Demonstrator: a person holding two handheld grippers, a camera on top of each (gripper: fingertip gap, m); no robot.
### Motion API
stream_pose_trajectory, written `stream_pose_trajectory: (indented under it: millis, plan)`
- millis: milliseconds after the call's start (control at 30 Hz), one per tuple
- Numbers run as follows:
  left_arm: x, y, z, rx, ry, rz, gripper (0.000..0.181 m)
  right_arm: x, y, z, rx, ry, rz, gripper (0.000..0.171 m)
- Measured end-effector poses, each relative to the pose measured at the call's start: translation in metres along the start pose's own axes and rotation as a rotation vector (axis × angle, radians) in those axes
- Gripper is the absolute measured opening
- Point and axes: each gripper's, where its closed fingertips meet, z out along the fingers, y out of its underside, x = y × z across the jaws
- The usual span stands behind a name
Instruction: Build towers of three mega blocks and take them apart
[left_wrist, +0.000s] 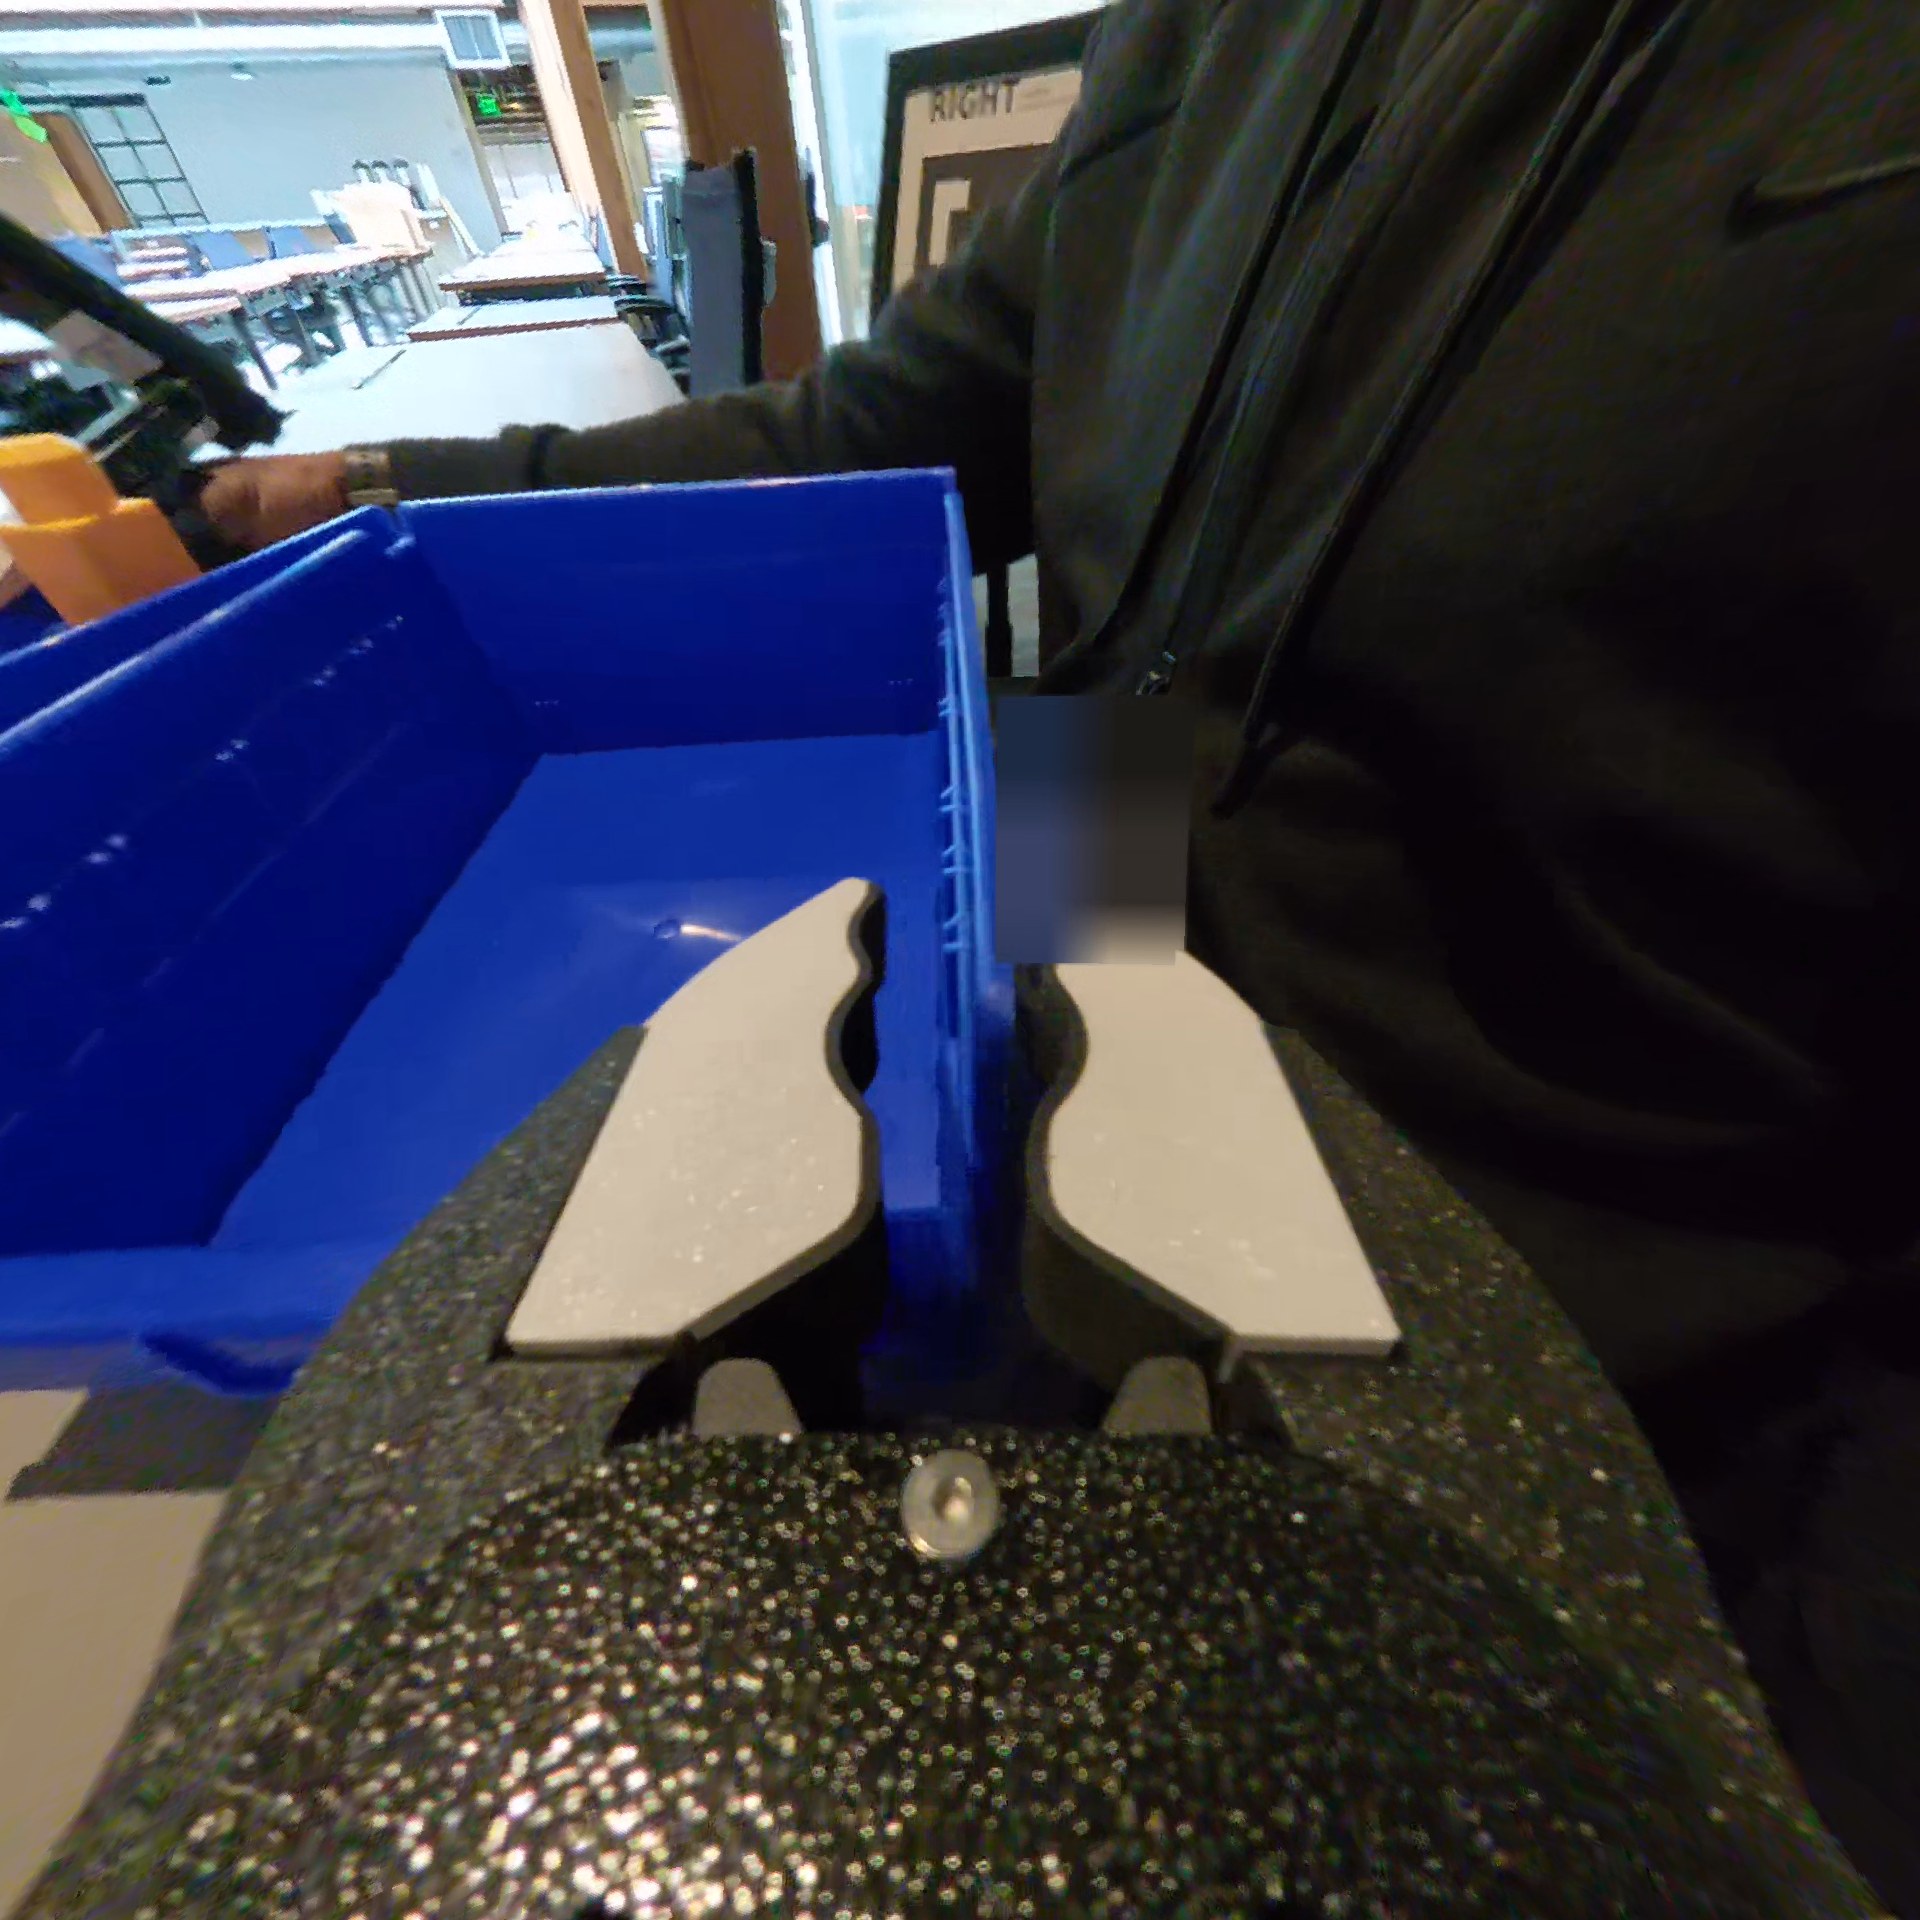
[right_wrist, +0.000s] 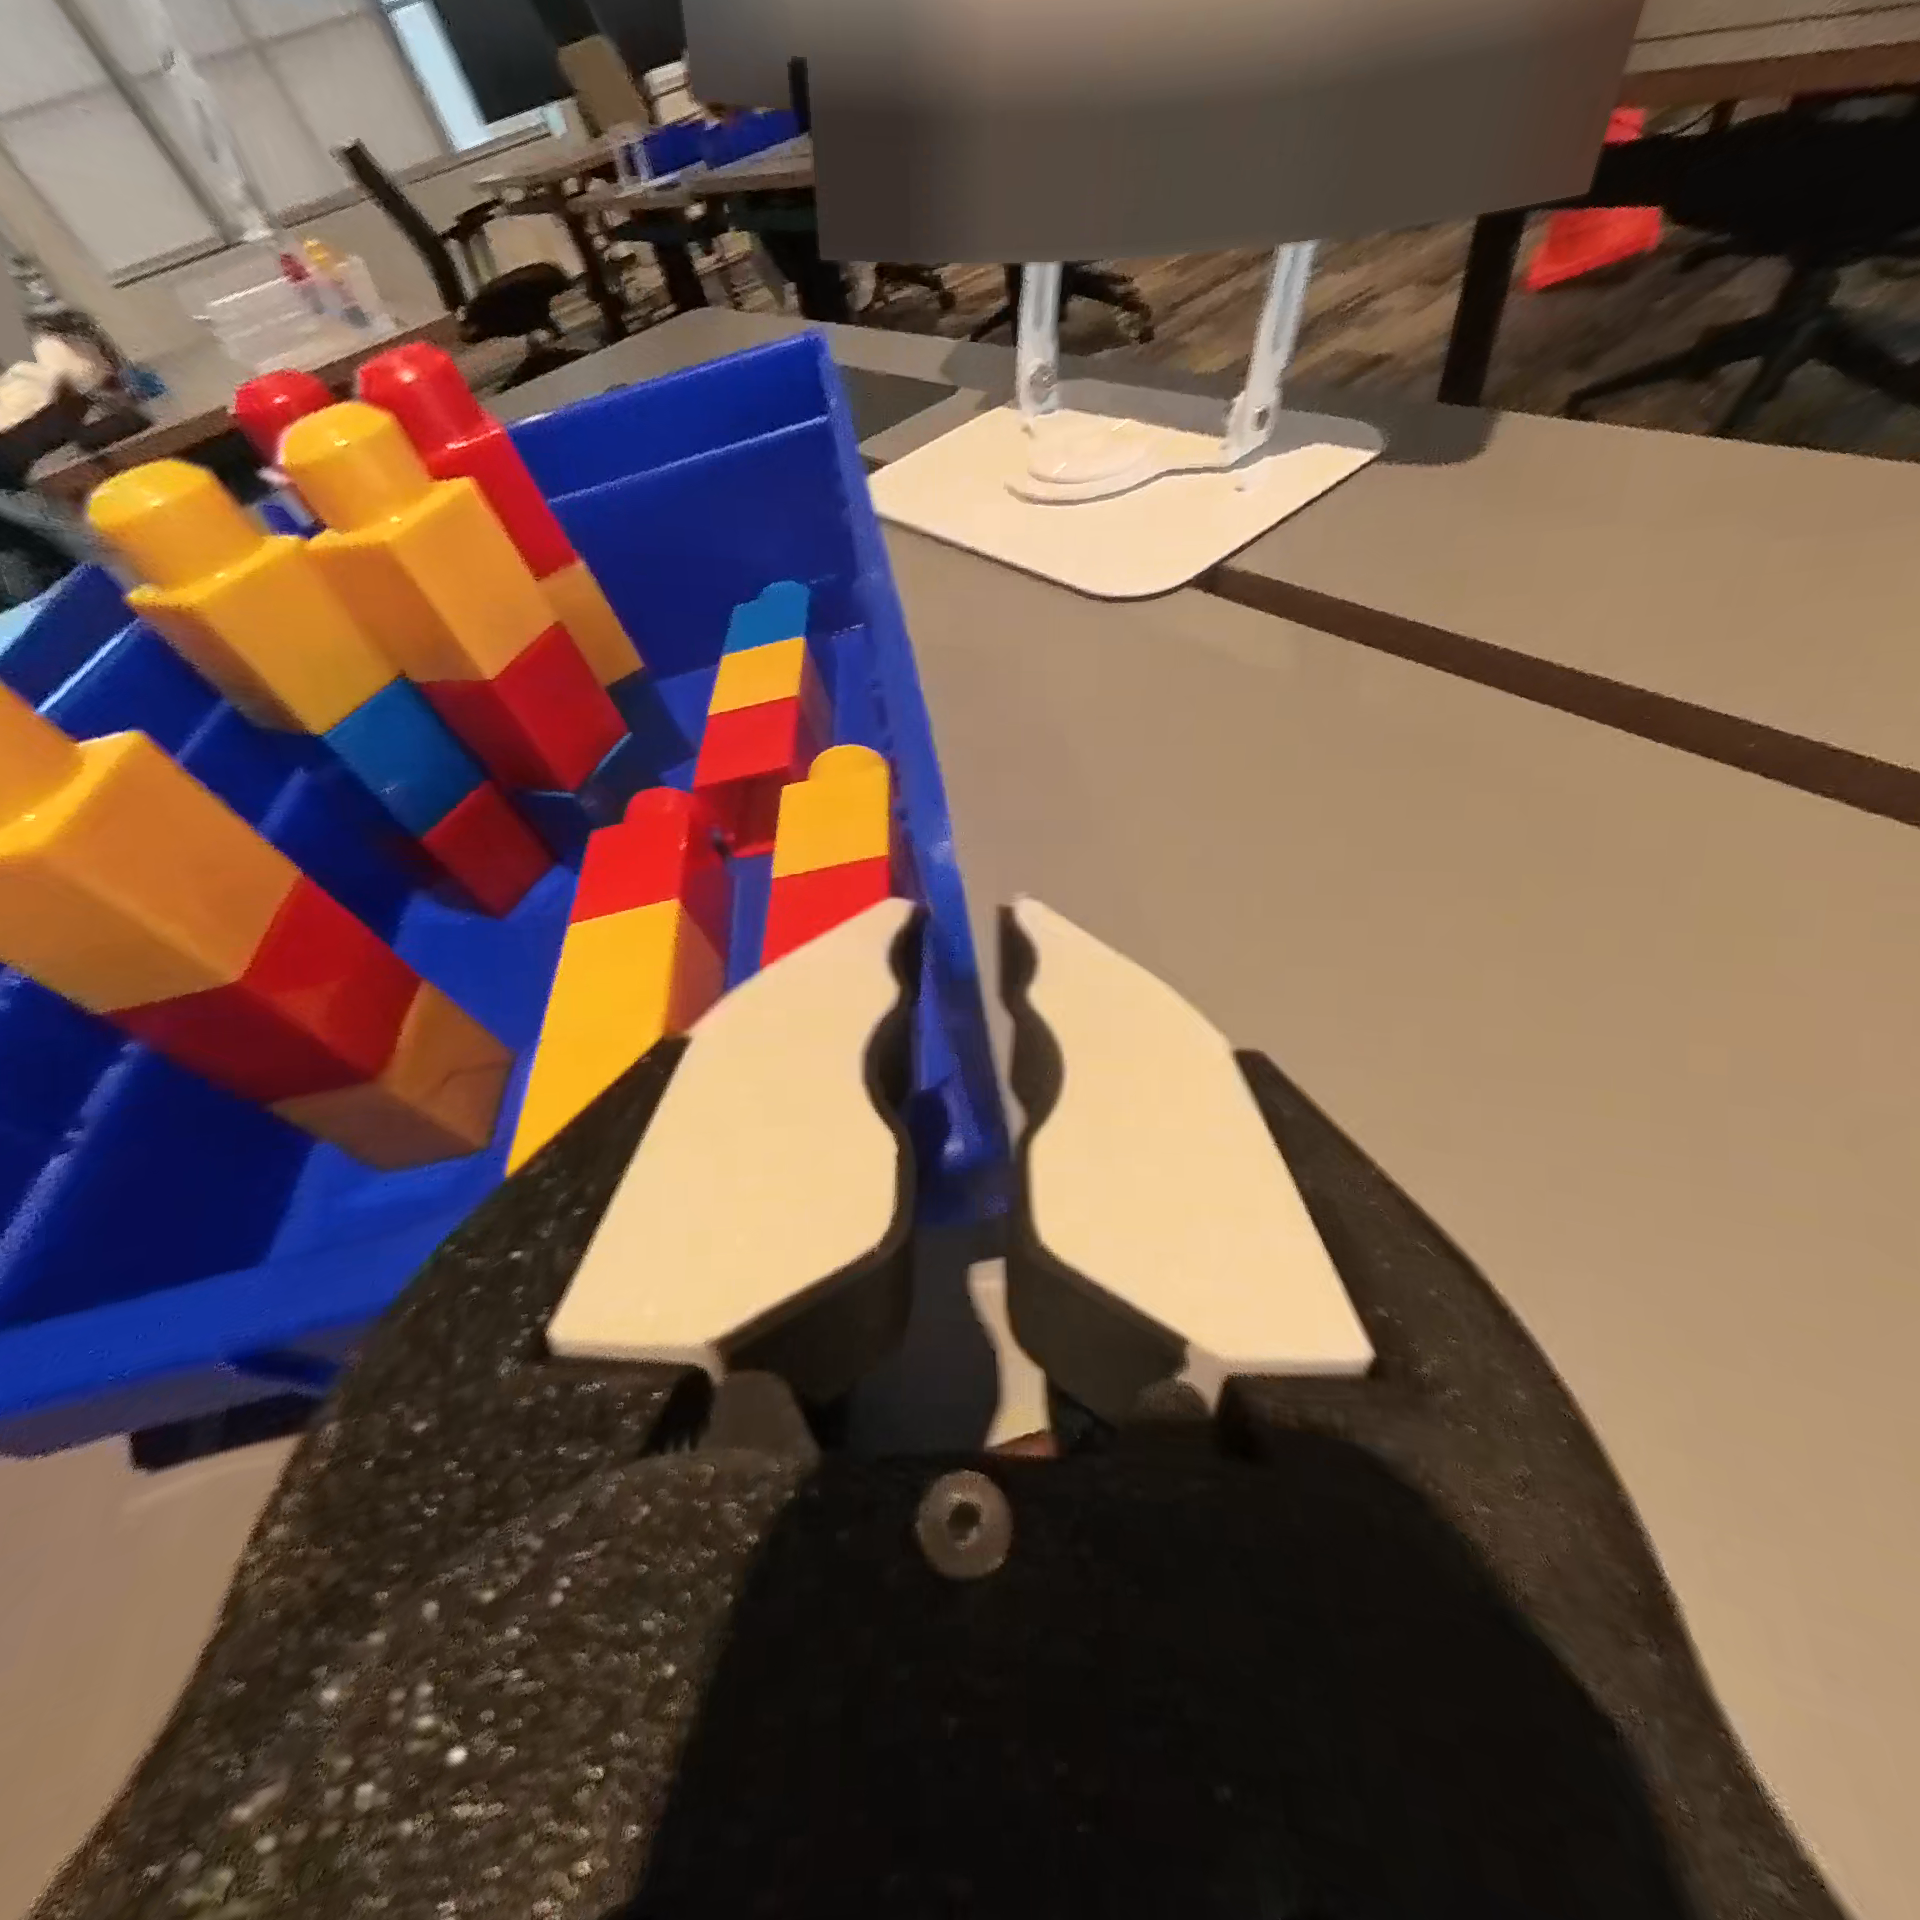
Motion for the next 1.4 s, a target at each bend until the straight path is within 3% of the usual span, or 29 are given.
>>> stream_pose_trajectory:
  millis: [67, 167, 267, 367, 500, 700, 833, 967, 1200, 1400]
  plan:
    - [-0.004, -0.008, -0.013, 0.058, -0.035, -0.019, 0.031, 0.002, -0.007, -0.008, 0.069, 0.037, 0.010, 0.038]
    - [-0.014, -0.031, -0.040, 0.214, -0.145, 0.018, 0.033, 0.007, -0.017, -0.031, 0.180, 0.038, 0.118, 0.041]
    - [-0.039, -0.042, -0.063, 0.307, -0.333, 0.012, 0.032, 0.017, -0.008, -0.050, 0.155, 0.092, 0.197, 0.033]
    - [-0.068, -0.024, -0.070, 0.216, -0.519, -0.013, 0.033, 0.008, 0.017, -0.059, 0.009, 0.087, 0.235, 0.032]
    - [-0.084, 0.001, -0.070, 0.089, -0.614, -0.064, 0.034, -0.021, 0.038, -0.061, -0.101, -0.029, 0.280, 0.035]
    - [-0.078, 0.002, -0.064, 0.077, -0.549, -0.071, 0.019, -0.048, 0.061, -0.040, -0.291, -0.084, 0.207, 0.020]
    - [-0.068, 0.016, -0.044, -0.053, -0.451, -0.057, 0.004, -0.052, 0.060, -0.020, -0.335, -0.038, 0.102, 0.006]
    - [-0.049, 0.034, -0.016, -0.216, -0.293, -0.031, 0.000, -0.060, 0.053, 0.008, -0.340, -0.017, 0.034, 0.005]
    - [-0.034, 0.019, 0.029, -0.161, -0.149, -0.006, 0.000, -0.076, 0.045, 0.066, -0.383, 0.007, -0.111, 0.006]
    - [-0.038, 0.011, 0.079, -0.166, -0.122, 0.044, 0.001, -0.074, 0.056, 0.103, -0.506, 0.024, -0.299, 0.010]
